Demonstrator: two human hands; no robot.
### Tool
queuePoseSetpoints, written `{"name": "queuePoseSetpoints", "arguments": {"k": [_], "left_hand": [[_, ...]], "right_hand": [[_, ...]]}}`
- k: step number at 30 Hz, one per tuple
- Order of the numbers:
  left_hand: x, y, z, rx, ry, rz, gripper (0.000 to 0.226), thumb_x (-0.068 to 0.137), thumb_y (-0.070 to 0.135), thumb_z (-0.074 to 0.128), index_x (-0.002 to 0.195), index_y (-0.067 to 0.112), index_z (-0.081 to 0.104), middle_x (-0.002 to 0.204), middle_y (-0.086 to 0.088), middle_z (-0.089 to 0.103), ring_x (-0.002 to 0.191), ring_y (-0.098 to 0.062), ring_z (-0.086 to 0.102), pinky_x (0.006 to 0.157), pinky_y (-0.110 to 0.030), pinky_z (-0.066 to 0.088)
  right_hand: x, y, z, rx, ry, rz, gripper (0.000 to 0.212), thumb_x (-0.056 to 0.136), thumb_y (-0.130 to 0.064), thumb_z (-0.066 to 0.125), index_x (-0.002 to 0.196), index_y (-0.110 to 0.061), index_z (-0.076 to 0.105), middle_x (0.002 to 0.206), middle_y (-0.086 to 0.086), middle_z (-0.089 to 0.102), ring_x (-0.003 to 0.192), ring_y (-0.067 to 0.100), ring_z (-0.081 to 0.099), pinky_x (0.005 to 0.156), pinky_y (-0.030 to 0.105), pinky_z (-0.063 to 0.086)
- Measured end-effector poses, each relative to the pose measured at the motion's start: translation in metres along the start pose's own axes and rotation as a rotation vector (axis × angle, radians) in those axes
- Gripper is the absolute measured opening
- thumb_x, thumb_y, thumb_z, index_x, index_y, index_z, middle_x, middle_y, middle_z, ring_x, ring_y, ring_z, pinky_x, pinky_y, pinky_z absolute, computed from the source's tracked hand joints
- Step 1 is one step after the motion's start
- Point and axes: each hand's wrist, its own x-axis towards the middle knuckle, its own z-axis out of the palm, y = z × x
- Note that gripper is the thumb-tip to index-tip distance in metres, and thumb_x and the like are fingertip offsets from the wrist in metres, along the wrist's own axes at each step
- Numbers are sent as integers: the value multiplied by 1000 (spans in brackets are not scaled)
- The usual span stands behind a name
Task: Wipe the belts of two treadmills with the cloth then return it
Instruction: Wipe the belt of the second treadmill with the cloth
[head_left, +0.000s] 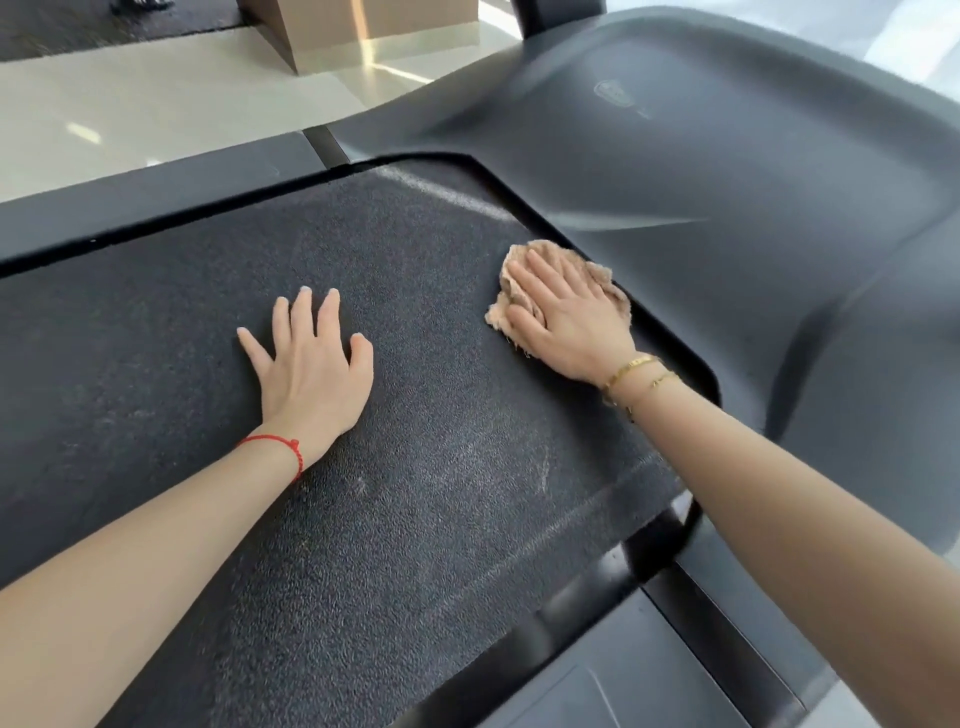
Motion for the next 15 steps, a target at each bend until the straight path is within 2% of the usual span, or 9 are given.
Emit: {"name": "queuePoseSetpoints", "arguments": {"k": [4,6,8,15], "left_hand": [[-1,2,4,14,19,-10,58,100,36,32,155,18,24,163,-8,16,151,-28,8,117,-64,2],[-1,2,4,20,18,-10,58,100,36,31,155,18,22,163,-8,15,151,-28,6,117,-65,2],[0,3,4,31,14,-10,59,100,36,30,155,18,20,164,-7,13,151,-27,5,117,-65,2],[1,3,7,98,25,-3,63,97,39,23,156,19,16,164,-7,12,152,-26,4,117,-64,6]], "right_hand": [[47,-13,5,9,1,-22,56,104,-49,25,157,-33,20,166,-9,8,153,17,-4,122,39,-6],[72,-23,5,23,24,-62,53,103,-45,26,152,-26,31,163,-2,21,152,23,7,121,41,1],[98,-35,6,22,30,-86,51,103,-43,27,148,-21,35,159,2,28,149,27,15,120,42,5],[200,-90,18,32,-89,-55,59,102,-47,18,158,-29,11,167,-6,4,153,27,2,123,44,-2]]}}
